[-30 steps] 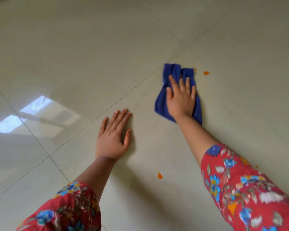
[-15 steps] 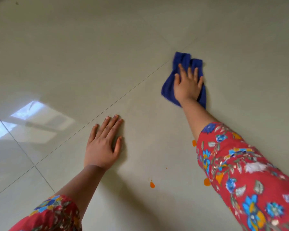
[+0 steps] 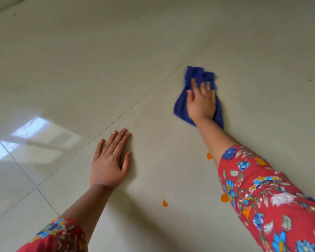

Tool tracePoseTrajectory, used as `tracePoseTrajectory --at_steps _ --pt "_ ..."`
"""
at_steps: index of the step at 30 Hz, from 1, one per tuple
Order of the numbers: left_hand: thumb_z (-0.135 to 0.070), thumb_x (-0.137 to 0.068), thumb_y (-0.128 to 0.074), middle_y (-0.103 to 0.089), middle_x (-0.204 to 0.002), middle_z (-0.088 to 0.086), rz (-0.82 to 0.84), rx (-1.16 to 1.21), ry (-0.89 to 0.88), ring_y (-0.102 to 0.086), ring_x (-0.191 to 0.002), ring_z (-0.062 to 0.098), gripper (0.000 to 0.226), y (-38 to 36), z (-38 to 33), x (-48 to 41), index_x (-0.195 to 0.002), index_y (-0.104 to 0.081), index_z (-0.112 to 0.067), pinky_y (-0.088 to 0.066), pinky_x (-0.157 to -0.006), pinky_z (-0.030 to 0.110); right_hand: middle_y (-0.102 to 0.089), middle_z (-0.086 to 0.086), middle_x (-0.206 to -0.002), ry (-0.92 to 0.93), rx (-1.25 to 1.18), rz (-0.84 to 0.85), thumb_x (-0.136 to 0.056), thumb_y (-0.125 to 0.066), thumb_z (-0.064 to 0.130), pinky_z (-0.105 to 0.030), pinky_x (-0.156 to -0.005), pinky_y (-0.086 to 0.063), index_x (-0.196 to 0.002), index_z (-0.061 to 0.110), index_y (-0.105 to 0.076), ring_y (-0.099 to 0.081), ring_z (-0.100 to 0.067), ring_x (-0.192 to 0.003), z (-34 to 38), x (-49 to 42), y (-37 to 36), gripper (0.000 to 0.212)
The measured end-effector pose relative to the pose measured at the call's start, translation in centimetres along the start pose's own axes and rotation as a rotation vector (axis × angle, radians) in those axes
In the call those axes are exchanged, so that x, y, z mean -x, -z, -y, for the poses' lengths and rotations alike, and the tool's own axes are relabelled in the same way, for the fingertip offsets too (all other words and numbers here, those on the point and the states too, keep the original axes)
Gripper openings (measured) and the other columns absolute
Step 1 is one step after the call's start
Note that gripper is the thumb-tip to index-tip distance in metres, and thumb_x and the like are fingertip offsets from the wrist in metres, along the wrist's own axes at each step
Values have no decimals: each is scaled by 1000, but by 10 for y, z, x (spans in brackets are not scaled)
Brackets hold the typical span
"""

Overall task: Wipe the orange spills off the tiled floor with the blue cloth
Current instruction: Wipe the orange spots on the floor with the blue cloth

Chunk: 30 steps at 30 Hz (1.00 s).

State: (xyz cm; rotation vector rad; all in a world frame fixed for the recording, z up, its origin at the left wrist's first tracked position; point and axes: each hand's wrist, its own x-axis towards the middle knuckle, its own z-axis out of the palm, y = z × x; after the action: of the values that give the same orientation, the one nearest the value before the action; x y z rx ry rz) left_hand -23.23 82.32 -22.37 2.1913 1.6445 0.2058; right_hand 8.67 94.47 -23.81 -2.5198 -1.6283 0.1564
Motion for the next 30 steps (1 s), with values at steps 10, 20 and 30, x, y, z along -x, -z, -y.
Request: tracePoseTrajectory --at_steps 10,20,30 --pt "-43 -93 -29 -18 -159 -17 -3 12 -11 -10 -148 6 59 0 3 -1 -151 -23 -35 -9 -121 37 -40 -9 -152 404 29 87 -99 -29 43 -45 -118 -16 -150 26 -33 -27 -30 -145 62 87 -1 54" --pt "-43 -93 -30 -15 -159 -19 -2 24 -10 -7 -148 4 59 0 3 -1 -151 -23 -35 -8 -121 37 -25 1 -160 -76 48 73 -102 -27 47 -46 -120 -7 -153 35 -22 -11 -27 -150 12 34 9 53" --pt "-42 -93 -31 -16 -159 -19 -14 35 -14 -8 -148 4 59 0 1 -1 -151 -25 -34 -8 -121 36 -31 6 -158 -210 39 32 -100 -28 49 -62 -114 -4 -150 43 -25 -11 -23 -150 -43 94 15 50"
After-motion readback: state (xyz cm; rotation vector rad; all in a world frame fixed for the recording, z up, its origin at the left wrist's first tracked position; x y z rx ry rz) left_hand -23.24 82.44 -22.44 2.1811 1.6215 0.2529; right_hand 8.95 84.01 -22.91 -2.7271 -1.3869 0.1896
